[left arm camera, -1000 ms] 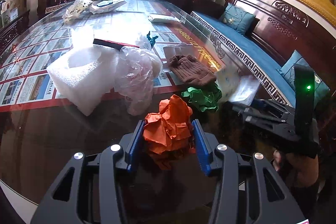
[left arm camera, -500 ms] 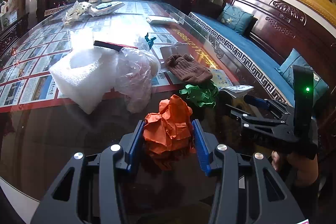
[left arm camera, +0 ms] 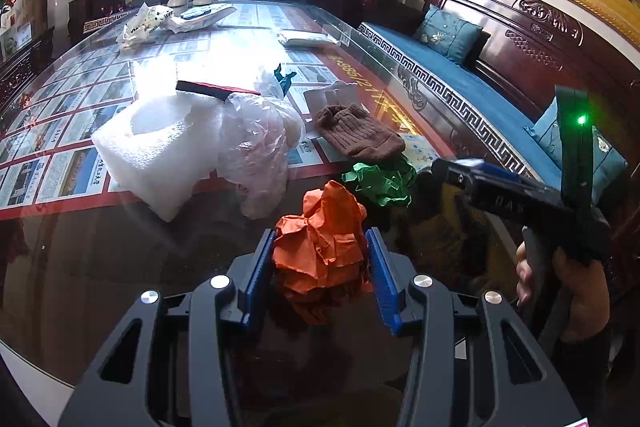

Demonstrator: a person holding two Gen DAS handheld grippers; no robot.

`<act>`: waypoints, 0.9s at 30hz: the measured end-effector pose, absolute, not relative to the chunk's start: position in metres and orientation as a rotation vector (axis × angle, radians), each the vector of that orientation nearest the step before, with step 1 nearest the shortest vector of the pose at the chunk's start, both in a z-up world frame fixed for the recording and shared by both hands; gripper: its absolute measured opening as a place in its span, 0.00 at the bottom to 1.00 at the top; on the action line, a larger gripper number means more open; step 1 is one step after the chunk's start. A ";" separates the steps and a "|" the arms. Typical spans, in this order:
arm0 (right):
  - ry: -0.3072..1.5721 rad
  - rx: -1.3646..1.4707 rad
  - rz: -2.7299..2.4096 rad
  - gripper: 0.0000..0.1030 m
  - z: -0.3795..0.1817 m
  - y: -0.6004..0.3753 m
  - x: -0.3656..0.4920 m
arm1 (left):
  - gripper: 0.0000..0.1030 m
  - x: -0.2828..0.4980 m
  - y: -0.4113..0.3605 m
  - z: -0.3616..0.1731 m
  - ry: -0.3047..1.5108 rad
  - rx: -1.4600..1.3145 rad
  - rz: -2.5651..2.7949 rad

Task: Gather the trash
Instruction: 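Grasp the crumpled orange paper with the left tool while the right tool grasps the card booklet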

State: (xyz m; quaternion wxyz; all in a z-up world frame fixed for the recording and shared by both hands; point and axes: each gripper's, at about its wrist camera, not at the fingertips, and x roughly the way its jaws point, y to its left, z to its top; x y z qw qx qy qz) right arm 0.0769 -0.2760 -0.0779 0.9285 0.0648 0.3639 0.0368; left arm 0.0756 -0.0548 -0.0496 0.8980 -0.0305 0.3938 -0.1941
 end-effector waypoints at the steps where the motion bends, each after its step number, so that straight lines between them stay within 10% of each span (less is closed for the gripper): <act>1: 0.746 0.129 0.076 0.85 -0.077 -0.274 0.078 | 0.45 0.076 -0.055 -0.050 0.817 -0.063 -0.403; 27: 0.756 0.128 0.069 0.67 -0.073 -0.272 0.075 | 0.45 0.071 -0.054 -0.046 0.814 -0.068 -0.420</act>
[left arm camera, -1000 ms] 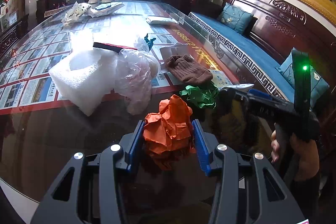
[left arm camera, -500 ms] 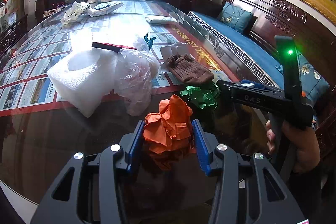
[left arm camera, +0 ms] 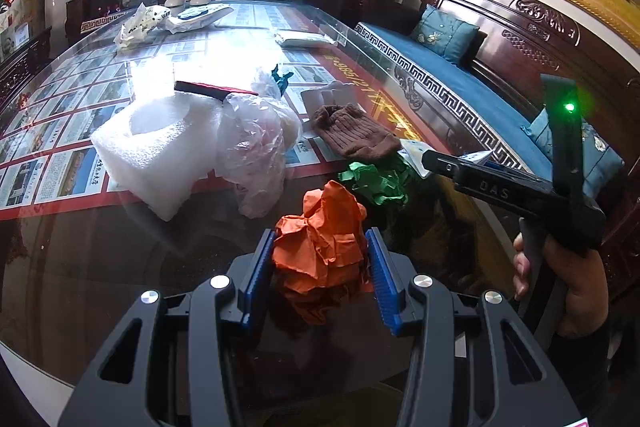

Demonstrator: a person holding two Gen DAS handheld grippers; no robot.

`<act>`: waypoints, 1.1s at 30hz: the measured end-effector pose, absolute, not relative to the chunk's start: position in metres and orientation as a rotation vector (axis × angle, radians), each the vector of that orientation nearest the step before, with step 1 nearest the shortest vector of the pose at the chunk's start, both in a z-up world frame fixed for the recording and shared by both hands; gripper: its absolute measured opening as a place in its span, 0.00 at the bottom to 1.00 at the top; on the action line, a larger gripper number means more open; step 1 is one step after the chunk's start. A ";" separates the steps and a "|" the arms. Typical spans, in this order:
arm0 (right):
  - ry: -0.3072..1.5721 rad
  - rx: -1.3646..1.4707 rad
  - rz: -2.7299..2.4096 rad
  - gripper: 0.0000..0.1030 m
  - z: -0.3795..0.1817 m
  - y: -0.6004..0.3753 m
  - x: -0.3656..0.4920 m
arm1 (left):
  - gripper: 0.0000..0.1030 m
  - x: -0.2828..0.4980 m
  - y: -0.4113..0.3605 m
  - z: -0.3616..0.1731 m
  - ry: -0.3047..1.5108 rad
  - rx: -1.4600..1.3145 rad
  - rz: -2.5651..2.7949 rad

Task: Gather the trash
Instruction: 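Grasp the crumpled orange paper with the left tool while the right tool grasps the card booklet, then lower both held items over the yellow bin and open both tools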

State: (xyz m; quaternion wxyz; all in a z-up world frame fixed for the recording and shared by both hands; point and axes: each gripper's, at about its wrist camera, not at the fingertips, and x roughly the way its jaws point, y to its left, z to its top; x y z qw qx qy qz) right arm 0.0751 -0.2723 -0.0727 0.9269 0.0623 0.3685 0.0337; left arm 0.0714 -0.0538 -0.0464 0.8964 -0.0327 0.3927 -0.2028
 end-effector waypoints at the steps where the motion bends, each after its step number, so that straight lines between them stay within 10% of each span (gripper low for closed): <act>1: 0.749 0.122 0.070 0.67 -0.071 -0.271 0.070 | 0.45 0.069 -0.054 -0.046 0.813 -0.068 -0.426; 33: 0.816 0.027 0.242 0.67 -0.102 -0.179 -0.200 | 0.45 -0.142 -0.041 -0.161 1.160 0.090 -0.651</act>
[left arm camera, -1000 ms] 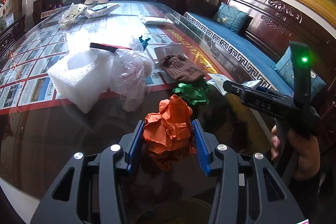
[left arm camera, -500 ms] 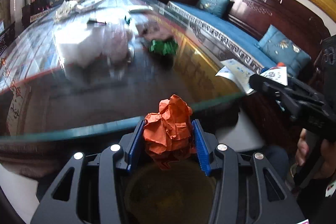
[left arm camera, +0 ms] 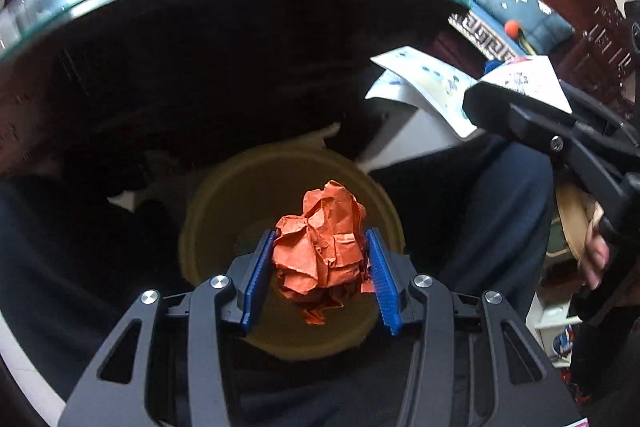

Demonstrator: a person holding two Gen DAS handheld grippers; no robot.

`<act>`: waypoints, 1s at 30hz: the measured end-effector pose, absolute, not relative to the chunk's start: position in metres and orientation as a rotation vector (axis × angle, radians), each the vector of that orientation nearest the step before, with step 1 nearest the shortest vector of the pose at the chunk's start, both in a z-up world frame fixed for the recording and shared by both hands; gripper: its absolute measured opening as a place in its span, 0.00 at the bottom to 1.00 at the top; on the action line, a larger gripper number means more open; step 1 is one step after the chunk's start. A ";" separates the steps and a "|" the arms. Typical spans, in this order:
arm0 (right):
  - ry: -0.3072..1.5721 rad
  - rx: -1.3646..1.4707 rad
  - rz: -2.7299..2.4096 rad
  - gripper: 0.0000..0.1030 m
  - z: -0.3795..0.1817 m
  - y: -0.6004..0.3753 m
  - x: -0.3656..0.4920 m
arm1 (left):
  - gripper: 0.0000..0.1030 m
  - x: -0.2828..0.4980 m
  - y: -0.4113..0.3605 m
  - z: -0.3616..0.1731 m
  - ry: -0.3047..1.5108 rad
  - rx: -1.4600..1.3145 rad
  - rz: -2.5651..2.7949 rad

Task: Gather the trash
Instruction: 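Lower both held items over the yellow bin and open both tools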

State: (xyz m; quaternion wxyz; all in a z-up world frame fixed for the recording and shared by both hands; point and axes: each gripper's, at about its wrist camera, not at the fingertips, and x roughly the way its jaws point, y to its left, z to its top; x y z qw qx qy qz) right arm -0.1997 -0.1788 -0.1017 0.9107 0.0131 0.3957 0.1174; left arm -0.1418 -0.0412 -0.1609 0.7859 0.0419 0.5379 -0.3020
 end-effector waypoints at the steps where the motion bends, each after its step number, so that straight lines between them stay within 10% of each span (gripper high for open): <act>1: 0.821 0.029 0.245 0.67 -0.104 -0.178 -0.203 | 0.47 -0.143 -0.041 -0.164 1.169 0.089 -0.656; 6: 0.844 0.023 0.250 0.67 -0.112 -0.172 -0.208 | 0.77 -0.149 -0.040 -0.175 1.206 0.103 -0.657; 30: 0.958 -0.002 0.344 0.79 -0.151 -0.159 -0.200 | 0.78 -0.098 0.010 -0.114 0.976 0.076 -0.412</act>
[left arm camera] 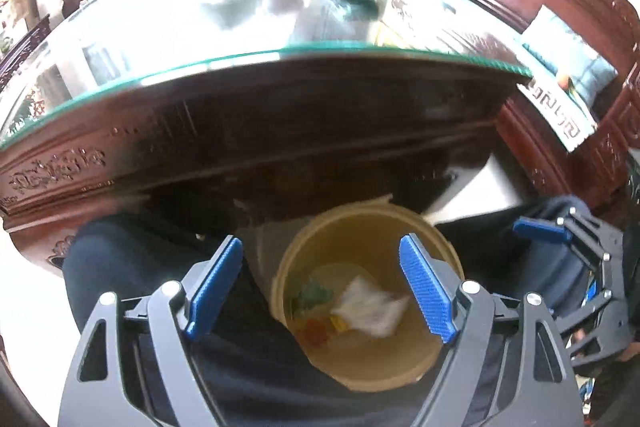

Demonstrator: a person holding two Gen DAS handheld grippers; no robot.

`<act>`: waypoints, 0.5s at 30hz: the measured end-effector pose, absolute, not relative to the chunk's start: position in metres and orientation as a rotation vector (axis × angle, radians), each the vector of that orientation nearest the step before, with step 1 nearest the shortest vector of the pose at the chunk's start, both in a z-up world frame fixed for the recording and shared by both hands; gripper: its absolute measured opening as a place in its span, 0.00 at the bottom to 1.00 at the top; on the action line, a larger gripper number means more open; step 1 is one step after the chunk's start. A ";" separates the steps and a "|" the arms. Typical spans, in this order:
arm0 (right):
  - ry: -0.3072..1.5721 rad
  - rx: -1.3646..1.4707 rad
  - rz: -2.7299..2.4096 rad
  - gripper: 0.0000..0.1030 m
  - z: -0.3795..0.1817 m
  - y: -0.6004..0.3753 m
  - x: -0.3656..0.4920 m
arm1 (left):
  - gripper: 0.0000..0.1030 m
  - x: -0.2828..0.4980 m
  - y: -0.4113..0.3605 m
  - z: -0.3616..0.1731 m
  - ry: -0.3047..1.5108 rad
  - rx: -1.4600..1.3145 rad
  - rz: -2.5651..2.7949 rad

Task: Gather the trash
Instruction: 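Lower both held items over the yellow bin and open both tools, then raise both tools to the table and grasp the clear plastic bag with the left tool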

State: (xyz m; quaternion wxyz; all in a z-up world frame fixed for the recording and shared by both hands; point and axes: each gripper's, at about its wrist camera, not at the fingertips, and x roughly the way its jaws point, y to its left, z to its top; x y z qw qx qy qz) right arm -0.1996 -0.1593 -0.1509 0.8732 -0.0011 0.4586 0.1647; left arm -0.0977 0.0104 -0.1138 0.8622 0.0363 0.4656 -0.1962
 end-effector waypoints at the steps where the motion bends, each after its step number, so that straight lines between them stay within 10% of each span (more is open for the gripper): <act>1: 0.948 0.007 0.346 0.78 -0.148 -0.160 -0.197 | 0.78 -0.095 0.011 -0.111 0.966 0.071 -0.407; 15: 0.616 0.071 0.265 0.76 -0.069 -0.181 -0.111 | 0.85 -0.011 -0.001 -0.045 0.720 -0.016 -0.304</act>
